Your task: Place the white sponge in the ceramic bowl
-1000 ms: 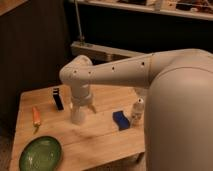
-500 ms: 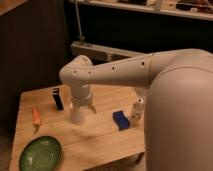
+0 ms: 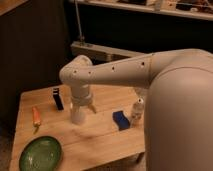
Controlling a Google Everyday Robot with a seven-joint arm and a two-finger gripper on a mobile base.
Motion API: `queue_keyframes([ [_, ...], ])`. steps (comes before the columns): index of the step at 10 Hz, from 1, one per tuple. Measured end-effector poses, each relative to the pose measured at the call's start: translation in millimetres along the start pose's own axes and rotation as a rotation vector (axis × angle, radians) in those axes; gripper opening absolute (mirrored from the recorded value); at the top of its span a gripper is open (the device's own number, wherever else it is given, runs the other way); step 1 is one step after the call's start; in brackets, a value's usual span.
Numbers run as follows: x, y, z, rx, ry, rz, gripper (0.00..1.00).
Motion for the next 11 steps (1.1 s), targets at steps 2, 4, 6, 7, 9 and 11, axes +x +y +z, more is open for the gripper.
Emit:
queue_keyframes([
  [2, 0, 0, 0, 0.0, 0.0, 0.0, 0.65],
  [4, 0, 0, 0, 0.0, 0.0, 0.0, 0.65],
  [6, 0, 0, 0, 0.0, 0.0, 0.0, 0.65],
  [7, -1, -5, 2, -0.02, -0.011, 0.002, 0.65],
  [9, -8, -31, 6, -0.049, -0.057, -0.03, 0.65],
  [11, -14, -55, 10, -0.077, -0.101, -0.067, 0.65],
])
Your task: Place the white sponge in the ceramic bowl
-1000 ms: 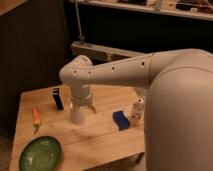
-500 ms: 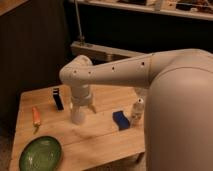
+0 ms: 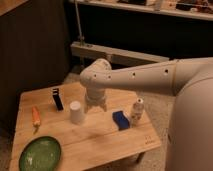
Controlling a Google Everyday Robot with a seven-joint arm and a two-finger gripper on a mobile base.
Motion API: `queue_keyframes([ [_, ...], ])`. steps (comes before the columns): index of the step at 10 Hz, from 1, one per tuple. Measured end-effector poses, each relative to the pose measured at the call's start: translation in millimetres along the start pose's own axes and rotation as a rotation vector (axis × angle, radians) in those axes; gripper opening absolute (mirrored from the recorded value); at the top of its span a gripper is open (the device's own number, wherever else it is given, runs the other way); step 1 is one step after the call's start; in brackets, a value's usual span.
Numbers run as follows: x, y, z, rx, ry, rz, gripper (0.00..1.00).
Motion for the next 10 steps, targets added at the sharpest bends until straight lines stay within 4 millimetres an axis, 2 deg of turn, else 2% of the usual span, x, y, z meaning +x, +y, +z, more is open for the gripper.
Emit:
queue_keyframes([
  [4, 0, -2, 2, -0.002, -0.003, -0.009, 0.65],
  [6, -7, -7, 7, 0.029, -0.017, -0.02, 0.65],
  [8, -28, -30, 3, 0.052, -0.041, -0.034, 0.65],
  [10, -67, -58, -1, 0.067, -0.06, -0.076, 0.65],
])
